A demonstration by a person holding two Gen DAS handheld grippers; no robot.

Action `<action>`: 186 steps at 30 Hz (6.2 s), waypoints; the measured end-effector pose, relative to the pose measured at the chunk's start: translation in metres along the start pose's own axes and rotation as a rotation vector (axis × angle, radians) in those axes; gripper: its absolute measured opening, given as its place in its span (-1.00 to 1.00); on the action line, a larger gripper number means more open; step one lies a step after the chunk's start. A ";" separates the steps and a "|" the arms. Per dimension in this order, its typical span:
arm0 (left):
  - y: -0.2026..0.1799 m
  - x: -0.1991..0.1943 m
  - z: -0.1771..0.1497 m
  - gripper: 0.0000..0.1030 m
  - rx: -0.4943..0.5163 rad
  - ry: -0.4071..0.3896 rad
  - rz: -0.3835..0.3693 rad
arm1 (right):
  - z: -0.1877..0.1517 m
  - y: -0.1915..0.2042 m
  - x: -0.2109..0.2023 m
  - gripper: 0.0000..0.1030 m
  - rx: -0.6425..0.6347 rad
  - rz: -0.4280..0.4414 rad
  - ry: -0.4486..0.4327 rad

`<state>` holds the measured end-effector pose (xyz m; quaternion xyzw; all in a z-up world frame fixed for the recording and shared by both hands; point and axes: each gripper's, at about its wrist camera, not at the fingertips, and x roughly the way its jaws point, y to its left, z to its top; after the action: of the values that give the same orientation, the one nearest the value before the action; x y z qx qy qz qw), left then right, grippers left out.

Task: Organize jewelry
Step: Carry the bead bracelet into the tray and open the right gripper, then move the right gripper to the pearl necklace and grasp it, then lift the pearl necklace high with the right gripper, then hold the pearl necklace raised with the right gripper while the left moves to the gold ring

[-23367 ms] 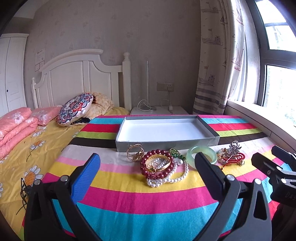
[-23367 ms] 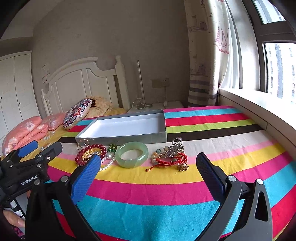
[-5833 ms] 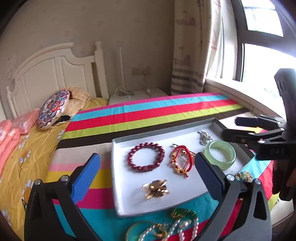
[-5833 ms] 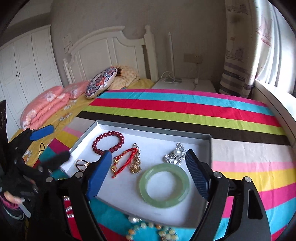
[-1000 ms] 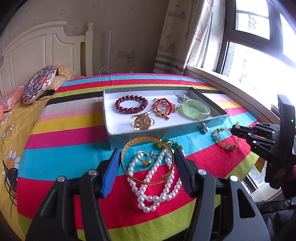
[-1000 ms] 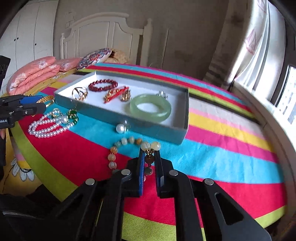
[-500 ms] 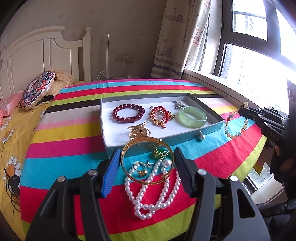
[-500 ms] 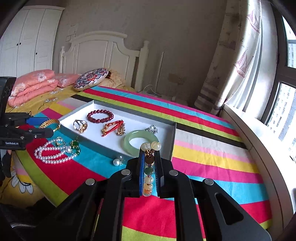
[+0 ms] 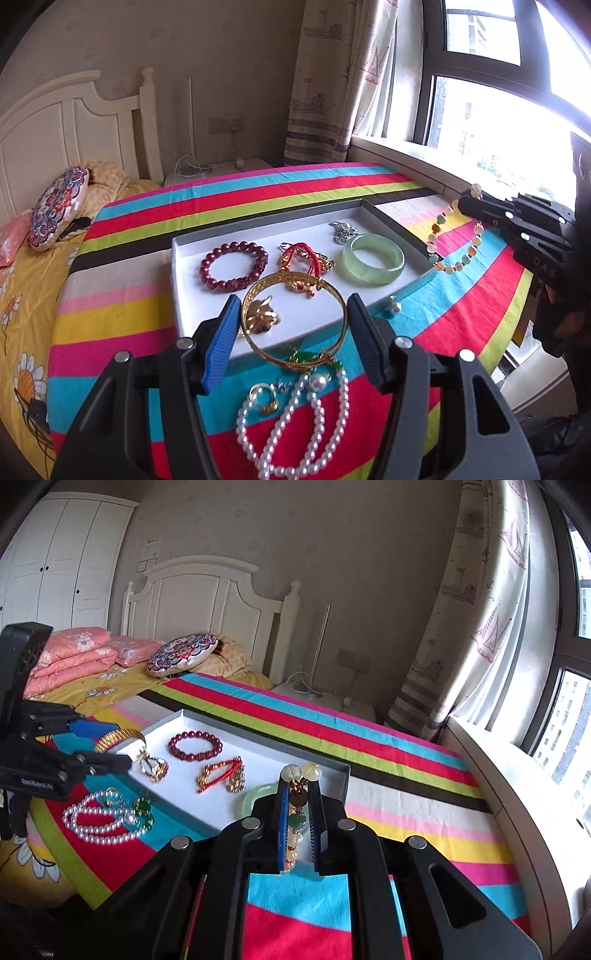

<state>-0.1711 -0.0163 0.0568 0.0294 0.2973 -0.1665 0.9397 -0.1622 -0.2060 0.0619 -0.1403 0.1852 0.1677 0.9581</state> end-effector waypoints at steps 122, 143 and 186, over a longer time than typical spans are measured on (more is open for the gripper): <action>0.107 -0.015 -0.049 0.95 -0.386 -0.027 0.167 | 0.012 0.040 0.002 -0.82 0.287 0.624 -0.049; 0.033 -0.037 -0.081 0.95 -0.232 -0.017 0.056 | 0.087 0.043 0.023 -0.82 0.224 0.645 -0.119; -0.030 0.019 -0.073 0.35 0.042 0.135 0.058 | 0.031 -0.054 -0.069 -0.82 0.316 0.340 -0.196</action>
<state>-0.2062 -0.0390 -0.0122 0.0687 0.3558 -0.1430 0.9210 -0.1927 -0.2636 0.1281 0.0613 0.1364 0.3080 0.9396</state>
